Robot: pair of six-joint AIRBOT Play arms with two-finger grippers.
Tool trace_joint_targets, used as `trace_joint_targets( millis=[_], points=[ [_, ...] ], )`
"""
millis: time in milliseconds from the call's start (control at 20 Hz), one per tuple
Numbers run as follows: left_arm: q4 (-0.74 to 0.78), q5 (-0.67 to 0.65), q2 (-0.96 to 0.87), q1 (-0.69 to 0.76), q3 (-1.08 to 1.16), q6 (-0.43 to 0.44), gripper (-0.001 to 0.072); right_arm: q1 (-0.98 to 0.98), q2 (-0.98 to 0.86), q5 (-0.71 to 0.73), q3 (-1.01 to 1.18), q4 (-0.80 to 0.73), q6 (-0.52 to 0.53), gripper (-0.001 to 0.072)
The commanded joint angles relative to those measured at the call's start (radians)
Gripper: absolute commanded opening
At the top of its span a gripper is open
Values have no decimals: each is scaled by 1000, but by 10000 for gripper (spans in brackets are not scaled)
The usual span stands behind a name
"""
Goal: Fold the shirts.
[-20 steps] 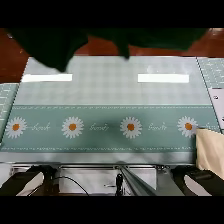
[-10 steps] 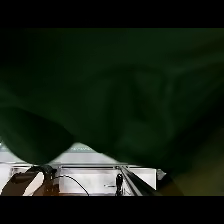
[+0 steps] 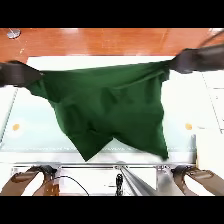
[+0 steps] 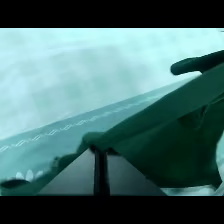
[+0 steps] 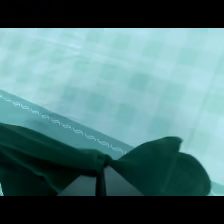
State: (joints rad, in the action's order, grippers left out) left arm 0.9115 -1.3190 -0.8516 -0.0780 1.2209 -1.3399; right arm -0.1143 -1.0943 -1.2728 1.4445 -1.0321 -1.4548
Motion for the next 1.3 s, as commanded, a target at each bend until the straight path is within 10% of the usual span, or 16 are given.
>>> trace_joint_targets(
  millis=[0, 300, 350, 400, 450, 650, 900, 1050, 1250],
  points=[
    [31, 257, -120, 16, -164, 12, 29, 0, -235, 154, -1, 185, 45, 17],
    [-3, 448, -401, 74, -163, 14, 31, 2, -519, 330, 138, 348, -30, 23],
    [-28, 451, -428, 77, -162, 13, 104, 8, -540, 336, 138, 368, -74, 249],
    [-40, 441, -448, 76, -161, -10, 458, 21, -553, 328, 138, 371, -98, 589],
    [-33, 417, -459, 71, -154, -26, 702, 40, -557, 301, 138, 368, -100, 636],
    [93, 187, -463, -86, -87, -56, 701, 226, -500, -14, 138, 278, -63, 636],
    [106, -45, -459, -349, -229, -34, 700, 376, -264, -229, -42, -542, -91, 633],
    [38, 1, -459, -401, -417, 13, 700, 523, -74, -23, -392, -316, -146, 633],
    [-135, 139, -463, -378, -564, 76, 700, 570, 137, 73, -760, 80, 58, 633]
  ],
)
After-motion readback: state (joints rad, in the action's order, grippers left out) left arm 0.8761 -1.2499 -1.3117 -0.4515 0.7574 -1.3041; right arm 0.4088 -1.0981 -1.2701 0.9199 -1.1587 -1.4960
